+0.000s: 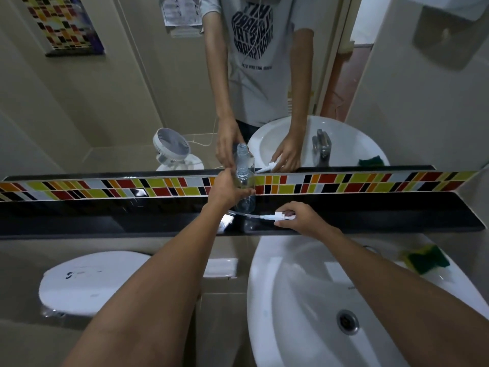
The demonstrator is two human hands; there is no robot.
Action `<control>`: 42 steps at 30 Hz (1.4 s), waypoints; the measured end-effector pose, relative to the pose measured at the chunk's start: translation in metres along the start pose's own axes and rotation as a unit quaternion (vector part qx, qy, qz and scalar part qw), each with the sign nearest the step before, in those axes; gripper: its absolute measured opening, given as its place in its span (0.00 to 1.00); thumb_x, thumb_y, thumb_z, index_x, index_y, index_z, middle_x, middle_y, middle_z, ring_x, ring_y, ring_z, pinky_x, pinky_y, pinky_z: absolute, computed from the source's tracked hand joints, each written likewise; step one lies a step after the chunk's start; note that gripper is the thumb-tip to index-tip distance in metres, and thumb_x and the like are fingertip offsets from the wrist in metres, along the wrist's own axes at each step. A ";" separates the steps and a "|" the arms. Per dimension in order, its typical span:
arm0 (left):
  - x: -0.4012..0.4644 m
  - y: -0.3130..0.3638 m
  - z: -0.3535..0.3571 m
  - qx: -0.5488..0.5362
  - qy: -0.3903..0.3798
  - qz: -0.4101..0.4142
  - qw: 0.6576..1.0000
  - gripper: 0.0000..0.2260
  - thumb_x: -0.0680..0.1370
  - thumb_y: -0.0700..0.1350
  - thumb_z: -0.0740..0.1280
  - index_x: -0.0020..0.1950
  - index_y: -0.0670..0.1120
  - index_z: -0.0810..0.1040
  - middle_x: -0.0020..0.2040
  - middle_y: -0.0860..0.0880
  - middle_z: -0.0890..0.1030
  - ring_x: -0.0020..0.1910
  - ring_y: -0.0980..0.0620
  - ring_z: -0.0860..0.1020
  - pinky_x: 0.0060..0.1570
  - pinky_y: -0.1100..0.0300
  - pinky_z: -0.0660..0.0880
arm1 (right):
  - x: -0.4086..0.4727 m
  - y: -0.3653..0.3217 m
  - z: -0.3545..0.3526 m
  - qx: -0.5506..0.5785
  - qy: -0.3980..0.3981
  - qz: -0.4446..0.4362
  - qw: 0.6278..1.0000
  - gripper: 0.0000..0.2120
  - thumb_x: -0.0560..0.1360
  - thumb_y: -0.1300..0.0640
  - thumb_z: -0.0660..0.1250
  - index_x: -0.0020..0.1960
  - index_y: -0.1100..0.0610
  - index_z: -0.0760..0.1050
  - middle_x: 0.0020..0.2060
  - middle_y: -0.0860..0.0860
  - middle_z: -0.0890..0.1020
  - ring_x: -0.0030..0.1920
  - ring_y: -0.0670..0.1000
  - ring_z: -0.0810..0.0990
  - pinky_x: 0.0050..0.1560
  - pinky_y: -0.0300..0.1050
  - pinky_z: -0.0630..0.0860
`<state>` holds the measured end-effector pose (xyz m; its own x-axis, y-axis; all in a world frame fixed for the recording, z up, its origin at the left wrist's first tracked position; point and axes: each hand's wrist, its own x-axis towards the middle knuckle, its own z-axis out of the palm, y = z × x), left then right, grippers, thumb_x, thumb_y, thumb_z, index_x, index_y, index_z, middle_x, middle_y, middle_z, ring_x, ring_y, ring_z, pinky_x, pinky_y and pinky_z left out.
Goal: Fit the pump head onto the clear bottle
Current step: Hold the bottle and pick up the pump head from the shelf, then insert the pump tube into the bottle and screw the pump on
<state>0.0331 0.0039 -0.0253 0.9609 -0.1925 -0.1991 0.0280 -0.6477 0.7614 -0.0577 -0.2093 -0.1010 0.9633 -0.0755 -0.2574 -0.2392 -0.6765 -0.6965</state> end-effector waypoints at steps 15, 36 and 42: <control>-0.002 0.005 -0.006 -0.030 -0.047 -0.001 0.998 0.31 0.71 0.39 0.81 0.71 0.39 0.75 0.66 0.42 0.82 0.67 0.41 0.81 0.69 0.44 0.78 | -0.011 -0.042 -0.109 0.157 0.035 -0.047 0.986 0.14 0.73 0.55 0.81 0.57 0.55 0.87 0.44 0.44 0.90 0.43 0.38 0.87 0.39 0.29 0.79; -0.009 0.008 -0.010 0.021 -0.070 0.001 0.997 0.30 0.73 0.40 0.80 0.73 0.42 0.76 0.66 0.42 0.83 0.66 0.41 0.82 0.68 0.43 0.78 | -0.020 -0.169 -0.153 0.171 0.099 -0.193 0.961 0.22 0.71 0.65 0.81 0.64 0.62 0.82 0.50 0.55 0.89 0.47 0.44 0.87 0.58 0.42 0.82; -0.008 0.008 -0.011 0.009 -0.076 -0.005 0.997 0.31 0.73 0.39 0.80 0.74 0.42 0.75 0.67 0.42 0.83 0.67 0.40 0.81 0.70 0.42 0.77 | -0.016 -0.199 -0.155 0.134 0.111 -0.229 0.958 0.15 0.72 0.66 0.80 0.58 0.62 0.83 0.51 0.71 0.86 0.46 0.53 0.81 0.52 0.47 0.77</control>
<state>0.0284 0.0089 -0.0109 0.9076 -0.2953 -0.2984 0.0299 -0.6635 0.7476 -0.0072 -0.1867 0.1453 0.9697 0.0105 0.2439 0.2205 -0.4662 -0.8568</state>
